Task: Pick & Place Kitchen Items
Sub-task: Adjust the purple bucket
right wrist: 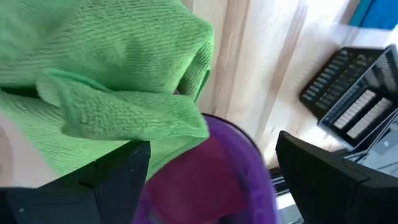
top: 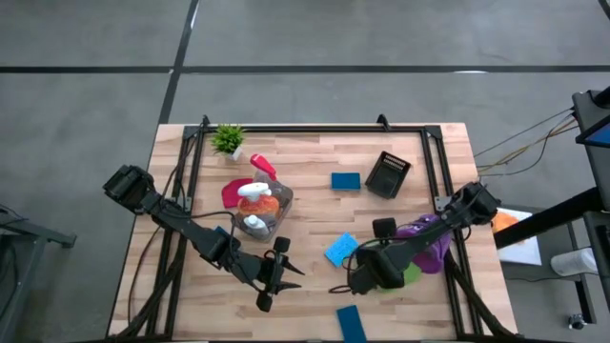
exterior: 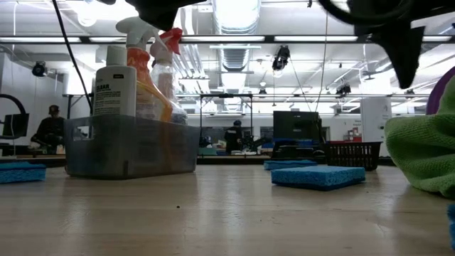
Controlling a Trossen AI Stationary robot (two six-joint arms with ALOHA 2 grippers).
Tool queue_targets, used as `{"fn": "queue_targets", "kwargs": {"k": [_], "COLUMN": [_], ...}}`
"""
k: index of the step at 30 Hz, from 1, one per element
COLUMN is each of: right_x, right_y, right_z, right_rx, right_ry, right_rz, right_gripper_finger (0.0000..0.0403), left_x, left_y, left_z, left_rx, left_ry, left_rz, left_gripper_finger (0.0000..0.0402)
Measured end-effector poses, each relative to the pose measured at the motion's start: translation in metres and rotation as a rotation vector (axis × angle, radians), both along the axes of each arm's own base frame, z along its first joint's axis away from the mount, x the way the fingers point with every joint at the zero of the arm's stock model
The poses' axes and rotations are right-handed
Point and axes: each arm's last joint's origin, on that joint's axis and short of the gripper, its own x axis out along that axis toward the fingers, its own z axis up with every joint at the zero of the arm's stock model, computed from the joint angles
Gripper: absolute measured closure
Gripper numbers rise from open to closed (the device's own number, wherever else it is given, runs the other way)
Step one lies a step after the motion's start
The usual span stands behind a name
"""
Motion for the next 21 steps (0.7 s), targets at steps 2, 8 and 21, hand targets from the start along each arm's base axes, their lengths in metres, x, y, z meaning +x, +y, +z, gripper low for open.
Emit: {"fn": "queue_targets", "kwargs": {"k": [2, 8, 21], "right_x": [0.003, 0.004, -0.013], "right_y": [-0.005, -0.024, -0.064], "right_z": [-0.001, -0.013, -0.052], "right_rx": [0.009, 0.026, 0.060], "right_ry": [0.022, 0.134, 0.374], "right_rz": [0.036, 0.128, 0.042], "right_gripper_finger": [0.0061, 0.0060, 0.0065], "left_x": [0.000, 0.000, -0.001], "left_y": [0.000, 0.000, 0.000], "left_z": [0.000, 0.000, -0.002], "left_rx": [0.000, 0.002, -0.007], "left_ry": [0.000, 0.003, 0.020], "left_rz": [-0.001, -0.001, 0.006], "left_gripper_finger": [0.0254, 0.0254, 0.0254]}}
